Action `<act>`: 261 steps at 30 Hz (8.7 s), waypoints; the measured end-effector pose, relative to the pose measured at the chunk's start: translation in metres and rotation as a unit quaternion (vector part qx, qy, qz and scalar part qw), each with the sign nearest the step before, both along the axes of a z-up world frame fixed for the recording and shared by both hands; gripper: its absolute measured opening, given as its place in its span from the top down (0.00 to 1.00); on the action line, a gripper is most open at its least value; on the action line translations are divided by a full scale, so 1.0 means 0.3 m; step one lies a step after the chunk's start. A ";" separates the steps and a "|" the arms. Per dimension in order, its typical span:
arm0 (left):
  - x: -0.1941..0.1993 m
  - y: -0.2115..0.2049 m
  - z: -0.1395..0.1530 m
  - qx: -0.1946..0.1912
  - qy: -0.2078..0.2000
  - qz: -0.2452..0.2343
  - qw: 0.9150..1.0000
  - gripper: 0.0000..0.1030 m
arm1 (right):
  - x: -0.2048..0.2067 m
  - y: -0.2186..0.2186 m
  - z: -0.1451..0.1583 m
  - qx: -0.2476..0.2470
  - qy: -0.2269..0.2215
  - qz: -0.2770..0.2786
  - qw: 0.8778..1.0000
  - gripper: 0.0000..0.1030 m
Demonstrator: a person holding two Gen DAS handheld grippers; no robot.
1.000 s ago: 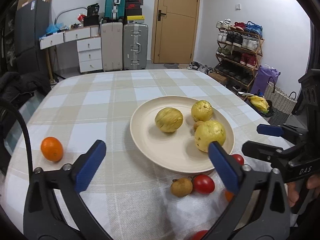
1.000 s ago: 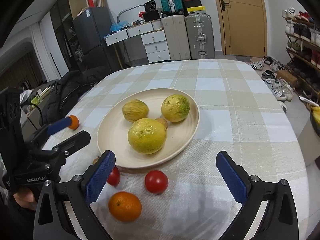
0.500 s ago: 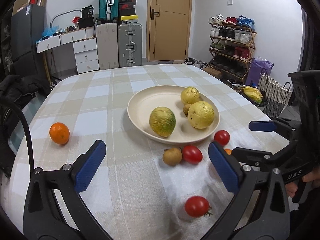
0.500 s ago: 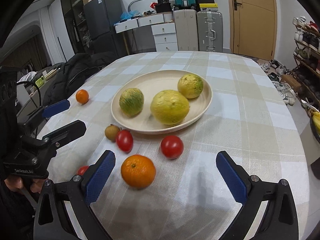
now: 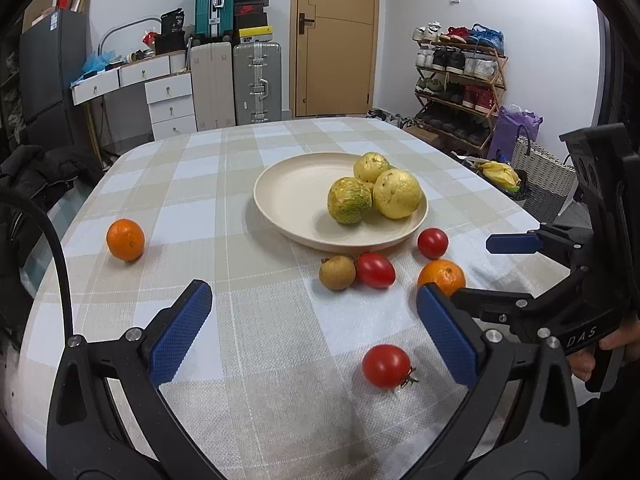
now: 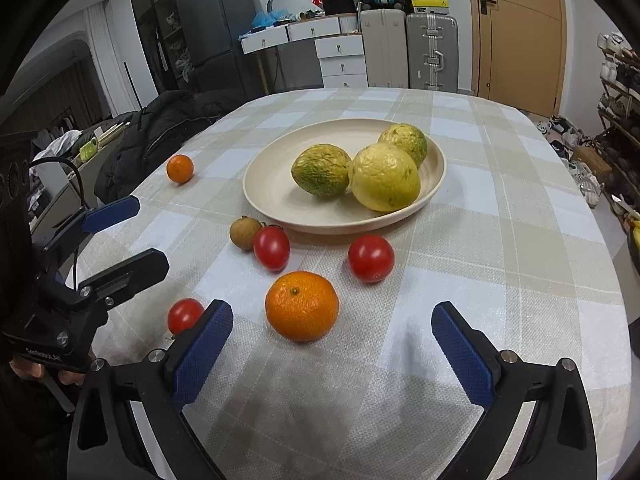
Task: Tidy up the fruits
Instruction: 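Withdraw both open tools from the plate, then grasp the orange mandarin with the right tool while the left moves toward a red tomato, then grasp the red tomato with the left tool while the right holds the mandarin, then carry the tomato with the left tool while the right carries the mandarin to the plate, then open both tools over the plate to release the tomato and mandarin, then withdraw both open tools from the plate toward the remaining fruits, then move the left tool to the small brown fruit while the right approaches a red tomato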
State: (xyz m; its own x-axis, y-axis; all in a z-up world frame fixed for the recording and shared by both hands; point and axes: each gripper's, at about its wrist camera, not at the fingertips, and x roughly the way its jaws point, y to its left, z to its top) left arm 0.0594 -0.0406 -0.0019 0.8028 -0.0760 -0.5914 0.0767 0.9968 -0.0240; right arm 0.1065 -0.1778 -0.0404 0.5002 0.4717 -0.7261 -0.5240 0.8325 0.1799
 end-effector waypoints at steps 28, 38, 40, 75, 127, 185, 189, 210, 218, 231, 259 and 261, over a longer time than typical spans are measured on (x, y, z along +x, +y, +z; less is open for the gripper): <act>-0.009 -0.004 -0.046 0.006 0.024 -0.012 1.000 0.01 | -0.027 0.064 -0.034 0.007 0.024 0.040 0.999 0.47; -0.004 -0.021 -0.056 0.020 0.039 -0.020 0.999 0.01 | -0.013 0.043 -0.039 0.009 0.023 0.030 0.999 0.59; -0.006 -0.025 -0.057 0.022 0.041 -0.021 0.999 0.01 | -0.016 0.045 -0.038 0.009 0.019 0.033 0.999 0.60; 0.026 -0.072 -0.128 -0.032 0.112 -0.110 0.987 0.74 | -0.047 0.021 0.018 0.035 -0.013 0.030 0.999 0.60; 0.192 0.054 0.054 -0.045 0.002 -0.013 0.999 0.73 | 0.044 0.011 0.145 0.079 -0.050 0.003 0.996 0.60; 0.553 0.056 -0.062 -0.031 0.042 0.021 0.998 0.73 | 0.370 0.137 0.118 0.068 -0.017 -0.025 0.997 0.60; 0.551 0.057 -0.063 -0.030 0.043 0.022 0.998 0.73 | 0.372 0.135 0.117 0.066 -0.019 -0.029 0.997 0.60; 0.354 0.123 0.025 -0.040 -0.016 0.045 0.998 0.01 | 0.240 0.045 0.187 0.070 -0.065 -0.047 0.994 0.01; 0.250 0.121 0.039 -0.041 -0.017 0.040 0.998 0.01 | 0.172 -0.003 0.193 0.063 -0.062 -0.045 0.995 0.00; 0.207 0.047 0.030 -0.001 -0.010 0.022 1.000 0.01 | 0.165 -0.056 0.120 0.028 -0.041 -0.048 0.998 0.00; 0.295 0.022 -0.080 0.024 0.084 0.008 0.996 0.01 | 0.201 -0.047 0.024 -0.019 0.002 -0.049 0.999 0.00; 0.300 0.021 -0.087 0.027 0.090 0.009 0.996 0.01 | 0.201 -0.043 0.020 -0.022 0.003 -0.047 0.999 0.00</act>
